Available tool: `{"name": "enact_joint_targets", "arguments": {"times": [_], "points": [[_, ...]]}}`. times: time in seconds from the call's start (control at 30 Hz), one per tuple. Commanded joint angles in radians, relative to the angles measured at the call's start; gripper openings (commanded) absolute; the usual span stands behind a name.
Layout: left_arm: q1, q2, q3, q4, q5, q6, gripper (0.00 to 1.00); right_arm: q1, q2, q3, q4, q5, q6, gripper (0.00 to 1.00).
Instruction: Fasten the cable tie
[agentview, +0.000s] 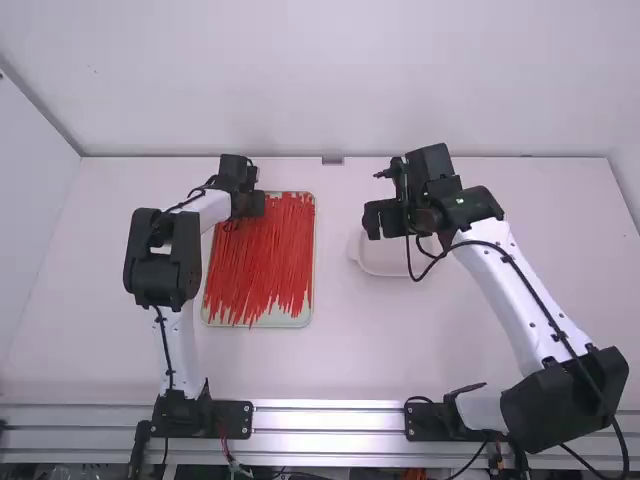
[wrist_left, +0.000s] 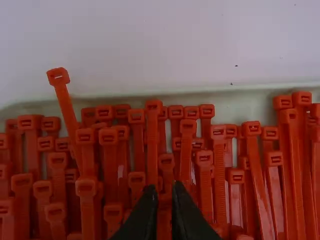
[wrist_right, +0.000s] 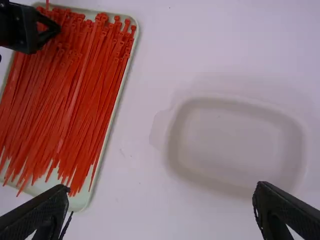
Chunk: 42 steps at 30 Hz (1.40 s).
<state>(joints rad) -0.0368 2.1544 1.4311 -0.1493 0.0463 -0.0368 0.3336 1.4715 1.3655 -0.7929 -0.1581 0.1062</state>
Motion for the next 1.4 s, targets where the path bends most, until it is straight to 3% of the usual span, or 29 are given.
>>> {"name": "enact_joint_targets", "arguments": {"times": [0.0,0.37,0.77,1.0,1.37], "points": [[-0.004,0.021,-0.019,-0.004,-0.010,0.008,0.14,0.002,0.011,-0.006,0.000,-0.006,0.010,0.98],[-0.003,0.034,-0.019,0.000,-0.006,0.008,0.17,0.002,0.011,-0.006,0.000,-0.006,0.010,0.98],[-0.003,0.040,0.007,-0.018,-0.014,0.004,0.02,0.002,0.011,-0.006,0.000,-0.006,0.025,0.98],[-0.003,0.034,0.150,-0.141,-0.014,0.005,0.01,0.002,0.011,-0.006,0.000,-0.006,0.024,0.98],[-0.003,-0.036,0.503,-0.491,-0.014,0.000,0.02,0.002,0.011,-0.006,0.000,-0.006,0.024,0.98]]}}
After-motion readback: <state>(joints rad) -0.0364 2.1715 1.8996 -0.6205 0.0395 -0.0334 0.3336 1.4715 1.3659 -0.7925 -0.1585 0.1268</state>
